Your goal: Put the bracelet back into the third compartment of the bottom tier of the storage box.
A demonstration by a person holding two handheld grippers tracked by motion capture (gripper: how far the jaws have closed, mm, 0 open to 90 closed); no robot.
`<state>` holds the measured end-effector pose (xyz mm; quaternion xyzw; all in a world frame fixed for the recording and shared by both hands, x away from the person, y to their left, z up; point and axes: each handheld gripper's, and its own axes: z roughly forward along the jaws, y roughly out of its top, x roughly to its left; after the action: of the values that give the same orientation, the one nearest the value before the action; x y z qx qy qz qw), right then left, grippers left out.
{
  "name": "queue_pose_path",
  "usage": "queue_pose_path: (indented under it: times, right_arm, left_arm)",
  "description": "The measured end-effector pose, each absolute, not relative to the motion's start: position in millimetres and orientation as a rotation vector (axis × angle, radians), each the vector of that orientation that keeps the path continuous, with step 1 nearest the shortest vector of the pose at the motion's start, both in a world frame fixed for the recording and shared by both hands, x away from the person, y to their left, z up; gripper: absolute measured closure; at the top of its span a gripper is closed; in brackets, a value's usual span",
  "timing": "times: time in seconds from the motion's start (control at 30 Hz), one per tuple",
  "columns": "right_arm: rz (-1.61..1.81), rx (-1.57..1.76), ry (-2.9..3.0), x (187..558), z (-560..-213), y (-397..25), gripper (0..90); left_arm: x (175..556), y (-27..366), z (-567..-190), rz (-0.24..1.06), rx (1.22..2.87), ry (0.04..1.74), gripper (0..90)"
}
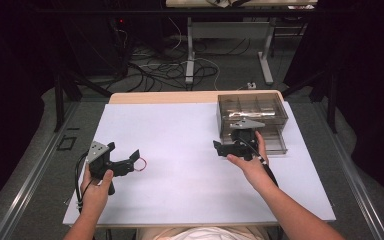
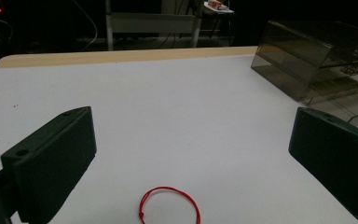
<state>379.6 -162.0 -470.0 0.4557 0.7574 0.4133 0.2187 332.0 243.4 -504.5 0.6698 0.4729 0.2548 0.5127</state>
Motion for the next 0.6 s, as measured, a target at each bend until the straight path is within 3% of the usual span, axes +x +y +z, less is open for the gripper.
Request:
queue_pose_path:
  times: [0.6]
  right_arm:
    - [1.17, 1.184, 2.161, 387.0, -466.0, -118.6, 17.1]
  left_arm:
    - [331.0, 245.8, -504.7, 0.609, 1.611, 1.147, 0.5]
